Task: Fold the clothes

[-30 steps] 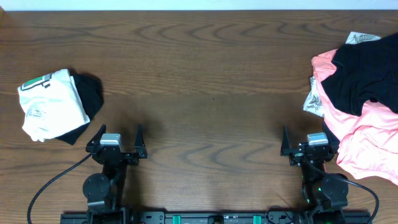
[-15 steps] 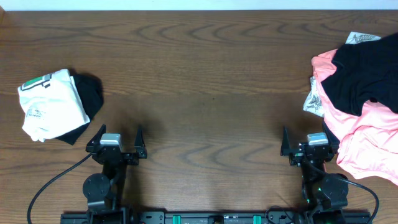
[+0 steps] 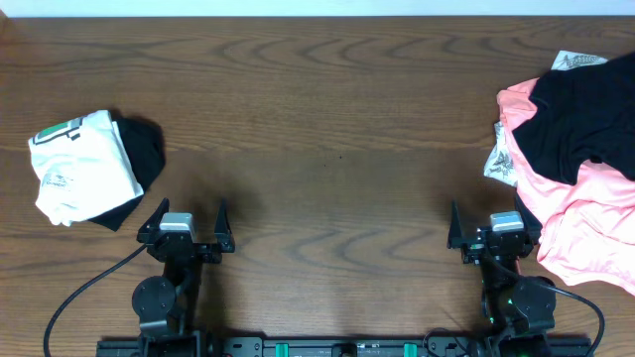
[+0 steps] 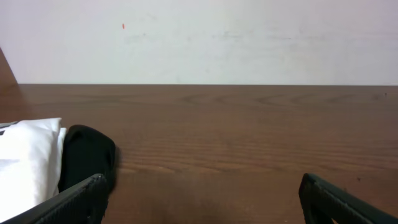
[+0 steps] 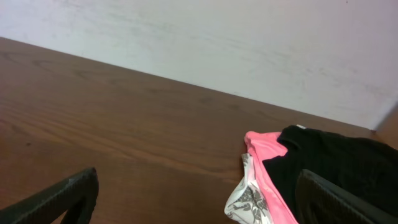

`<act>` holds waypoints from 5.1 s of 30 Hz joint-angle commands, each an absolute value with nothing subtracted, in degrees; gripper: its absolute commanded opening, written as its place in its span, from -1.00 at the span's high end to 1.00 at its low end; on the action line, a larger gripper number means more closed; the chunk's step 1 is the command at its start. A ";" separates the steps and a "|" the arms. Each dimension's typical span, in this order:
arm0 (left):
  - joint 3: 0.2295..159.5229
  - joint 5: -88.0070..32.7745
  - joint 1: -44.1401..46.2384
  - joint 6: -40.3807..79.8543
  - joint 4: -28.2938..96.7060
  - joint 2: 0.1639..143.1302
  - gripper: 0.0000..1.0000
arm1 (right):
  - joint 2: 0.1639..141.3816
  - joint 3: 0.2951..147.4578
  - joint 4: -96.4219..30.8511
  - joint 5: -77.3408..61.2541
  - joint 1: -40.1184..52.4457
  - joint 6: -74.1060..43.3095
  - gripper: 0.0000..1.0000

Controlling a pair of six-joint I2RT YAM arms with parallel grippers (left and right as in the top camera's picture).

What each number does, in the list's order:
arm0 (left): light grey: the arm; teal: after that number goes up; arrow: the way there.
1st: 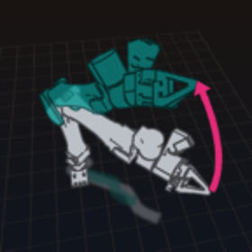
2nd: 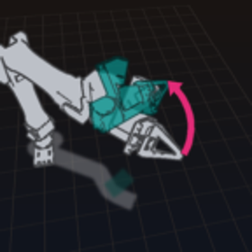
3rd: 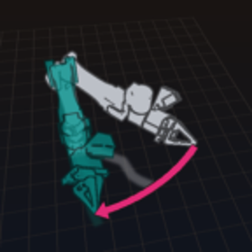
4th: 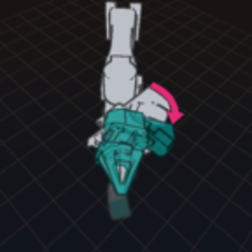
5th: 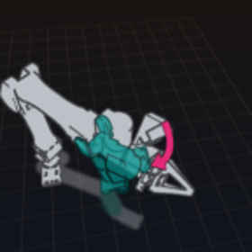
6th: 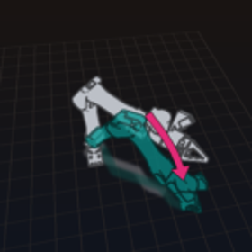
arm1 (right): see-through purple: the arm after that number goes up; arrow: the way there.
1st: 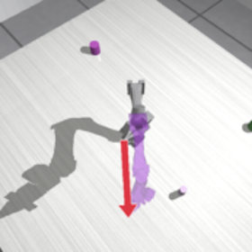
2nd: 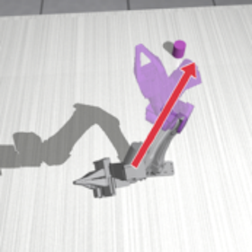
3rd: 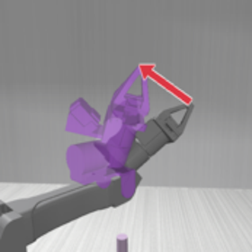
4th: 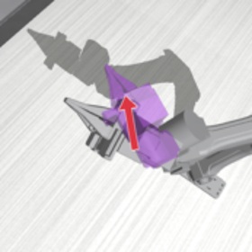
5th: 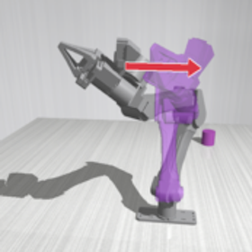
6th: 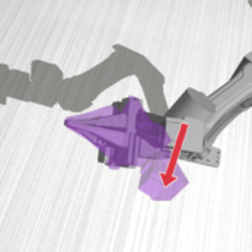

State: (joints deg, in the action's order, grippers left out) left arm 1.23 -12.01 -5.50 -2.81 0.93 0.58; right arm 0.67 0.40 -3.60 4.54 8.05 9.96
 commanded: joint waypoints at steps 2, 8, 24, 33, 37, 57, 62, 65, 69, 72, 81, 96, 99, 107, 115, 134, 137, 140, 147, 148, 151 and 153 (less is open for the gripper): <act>0.23 -12.38 -5.28 -2.96 2.74 0.23 -0.96 | 0.38 0.32 -3.77 4.91 7.68 10.57 -0.99; 0.23 -12.38 -5.28 -2.96 2.74 0.23 -0.96 | 0.38 0.32 -3.77 4.91 7.68 10.57 -0.99; 0.23 -12.36 -5.28 -2.98 1.98 0.23 -0.96 | 0.38 0.32 -3.77 4.91 7.68 10.57 -0.98; 0.23 -12.38 -5.32 -2.96 1.67 0.23 -0.96 | 0.38 0.32 -3.73 4.89 7.68 10.57 -0.99; 0.23 -12.38 -5.32 -2.94 2.87 0.27 -0.96 | 0.38 0.32 -3.73 4.51 7.68 10.55 -0.99; 3.27 -15.64 -5.32 6.76 3.01 5.32 -0.96 | 1.34 4.01 -7.20 4.91 7.66 -6.59 -0.98; 11.20 -16.05 -5.32 6.74 5.45 12.08 -0.96 | 6.24 11.68 -11.57 10.57 7.66 -6.59 -0.98; 17.69 -16.05 -5.32 6.72 8.84 17.85 -0.96 | 12.47 17.56 -14.61 12.49 7.66 -6.31 -0.99; 26.17 -16.10 -5.32 6.74 14.22 26.00 -0.96 | 23.77 26.17 -18.35 12.75 7.66 -5.04 -0.99; 32.16 -18.09 -5.32 5.69 19.38 31.86 -0.96 | 33.41 33.85 -22.65 12.93 7.29 -5.04 -0.99; 49.95 -18.85 -5.32 1.91 39.92 48.34 -0.96 | 66.43 66.76 -51.29 11.46 1.08 -5.04 -0.98; 53.45 -18.83 -5.32 1.98 44.34 54.65 -0.96 | 91.94 77.14 -46.54 23.62 -6.33 -3.75 -0.66; 53.45 -18.83 -5.32 2.00 44.29 54.65 -0.96 | 96.16 77.14 -46.44 22.39 -8.16 -1.98 -0.66; 53.43 -18.81 -5.32 1.98 43.92 54.65 -0.96 | 103.94 77.14 -40.64 21.43 -8.78 2.85 -0.48; 53.43 -18.81 -5.32 2.00 43.94 54.65 -0.96 | 107.46 77.14 -35.48 21.63 -8.95 2.87 -0.38; 53.43 -18.81 -5.32 2.00 43.94 54.65 -0.96 | 113.75 77.12 -32.49 21.65 -9.08 2.83 -0.41; 53.43 -18.81 -5.32 2.00 43.92 54.65 -0.96 | 114.28 77.12 -31.83 21.67 -9.10 2.83 -0.41; 53.43 -18.83 -5.32 2.00 43.92 54.65 -0.96 | 114.61 77.12 -30.94 21.69 -9.10 2.83 -0.41; 53.43 -18.83 -5.32 2.00 43.92 54.68 -0.96 | 114.65 77.14 -29.28 21.65 -9.08 2.85 -0.43; 53.43 -18.81 -5.32 2.00 43.92 54.68 -0.96 | 114.65 77.14 -29.30 21.63 -9.04 2.85 -0.43; 53.43 -18.81 -5.32 2.00 43.92 54.68 -0.96 | 114.34 77.19 -29.71 21.63 -8.80 2.92 -0.45; 53.43 -18.81 -5.32 2.00 43.90 54.68 -0.96 | 113.82 77.23 -29.80 21.61 -8.58 2.92 -0.46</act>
State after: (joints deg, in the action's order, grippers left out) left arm 52.16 -18.11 -5.50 2.76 43.88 54.65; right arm 114.26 76.14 -29.58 21.06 -8.80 2.35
